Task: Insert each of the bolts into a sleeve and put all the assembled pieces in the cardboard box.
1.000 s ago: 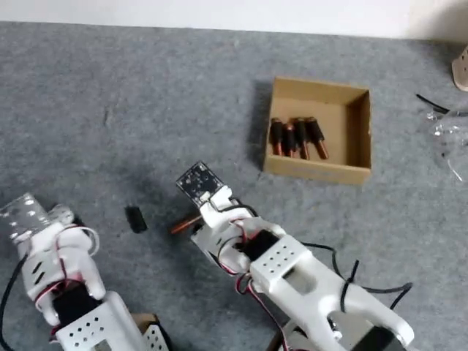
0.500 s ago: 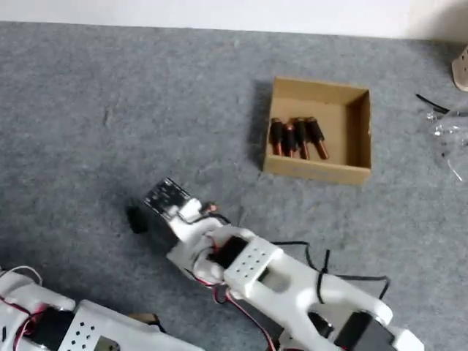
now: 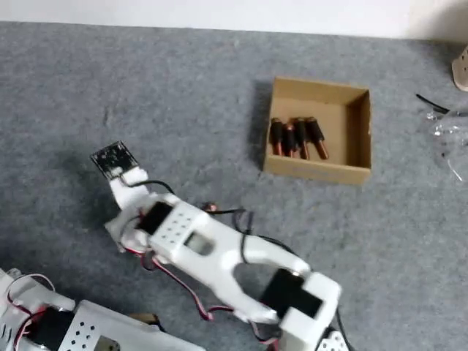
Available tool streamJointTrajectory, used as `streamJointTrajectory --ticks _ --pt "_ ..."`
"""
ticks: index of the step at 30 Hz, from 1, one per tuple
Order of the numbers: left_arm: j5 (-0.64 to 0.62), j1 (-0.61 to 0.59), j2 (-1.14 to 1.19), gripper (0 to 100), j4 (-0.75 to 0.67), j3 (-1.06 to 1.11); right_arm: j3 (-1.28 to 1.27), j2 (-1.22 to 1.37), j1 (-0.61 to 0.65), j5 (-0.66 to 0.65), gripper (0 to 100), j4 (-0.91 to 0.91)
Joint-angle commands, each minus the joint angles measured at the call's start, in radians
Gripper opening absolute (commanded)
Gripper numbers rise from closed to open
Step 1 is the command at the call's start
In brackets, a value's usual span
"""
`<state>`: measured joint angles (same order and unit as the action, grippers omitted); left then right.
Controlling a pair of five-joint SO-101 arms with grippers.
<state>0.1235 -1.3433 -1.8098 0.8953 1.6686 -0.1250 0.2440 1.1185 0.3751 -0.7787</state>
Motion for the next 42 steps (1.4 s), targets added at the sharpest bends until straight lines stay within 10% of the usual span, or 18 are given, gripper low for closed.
streamJointTrajectory --ticks 1,22,29,42 --pt "0.003 -0.008 -0.016 1 0.005 -0.035 0.14 0.045 0.021 0.046 25.2 -0.073" --pt "0.003 -0.008 -0.016 1 0.008 -0.036 0.186 0.271 -0.016 0.049 25.2 -0.054" --pt "0.003 -0.008 -0.016 1 0.008 -0.036 0.186 0.272 -0.042 0.049 0.0 -0.053" --pt "0.003 -0.008 -0.016 1 0.008 -0.033 0.209 0.254 -0.061 0.049 0.5 -0.125"
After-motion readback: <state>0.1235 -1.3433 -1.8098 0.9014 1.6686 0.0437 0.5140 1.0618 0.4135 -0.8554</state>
